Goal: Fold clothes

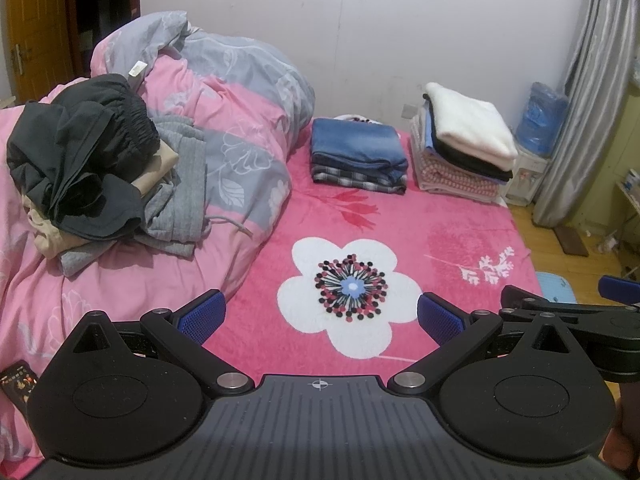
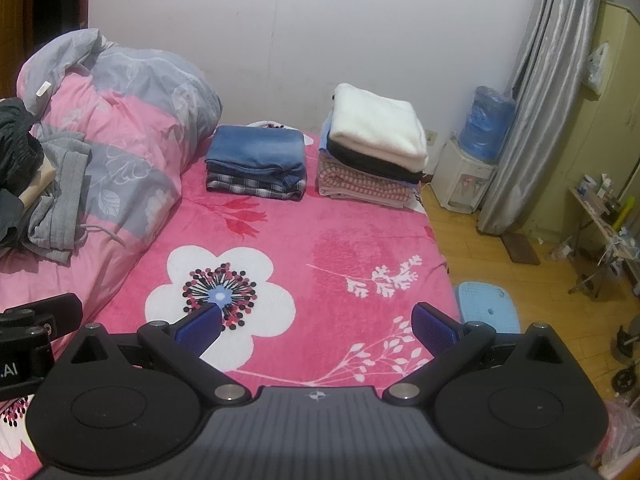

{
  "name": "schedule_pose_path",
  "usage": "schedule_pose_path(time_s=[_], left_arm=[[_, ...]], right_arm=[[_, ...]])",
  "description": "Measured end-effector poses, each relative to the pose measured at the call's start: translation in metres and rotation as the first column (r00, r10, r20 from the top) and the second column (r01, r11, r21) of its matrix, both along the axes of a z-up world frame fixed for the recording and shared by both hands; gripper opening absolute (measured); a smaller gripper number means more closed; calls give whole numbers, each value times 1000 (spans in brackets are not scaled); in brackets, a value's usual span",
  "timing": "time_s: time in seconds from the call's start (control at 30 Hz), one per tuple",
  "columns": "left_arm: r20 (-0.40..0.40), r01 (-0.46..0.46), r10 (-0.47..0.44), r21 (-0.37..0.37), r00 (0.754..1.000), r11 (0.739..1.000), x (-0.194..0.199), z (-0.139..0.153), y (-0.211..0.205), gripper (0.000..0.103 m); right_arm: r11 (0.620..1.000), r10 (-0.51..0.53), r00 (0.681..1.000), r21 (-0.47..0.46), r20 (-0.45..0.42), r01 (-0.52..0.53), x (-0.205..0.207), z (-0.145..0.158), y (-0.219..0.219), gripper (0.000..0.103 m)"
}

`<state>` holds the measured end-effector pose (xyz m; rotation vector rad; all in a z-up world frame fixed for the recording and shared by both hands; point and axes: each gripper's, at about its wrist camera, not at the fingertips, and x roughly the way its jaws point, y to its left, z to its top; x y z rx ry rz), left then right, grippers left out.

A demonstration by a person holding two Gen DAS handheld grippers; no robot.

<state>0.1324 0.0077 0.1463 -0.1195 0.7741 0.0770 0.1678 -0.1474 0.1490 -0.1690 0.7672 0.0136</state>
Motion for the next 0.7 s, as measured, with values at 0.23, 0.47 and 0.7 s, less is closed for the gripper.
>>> schedule_pose_path(time_s=[0.23, 0.47, 0.7], left_arm=[[4, -1, 1, 1, 1000, 1000, 1, 2, 1, 103], [3, 1, -1, 4, 1000, 1000, 0, 2, 1, 103], [5, 1, -1, 10, 1000, 1000, 0, 3, 1, 103]], right_arm=[[1000, -1, 1000, 1, 4, 1, -1, 1, 2, 103], [1000, 0, 1000, 5, 2, 0, 0, 1, 1, 103], [1000, 1, 1000, 10, 1, -1, -1, 1, 1, 103]])
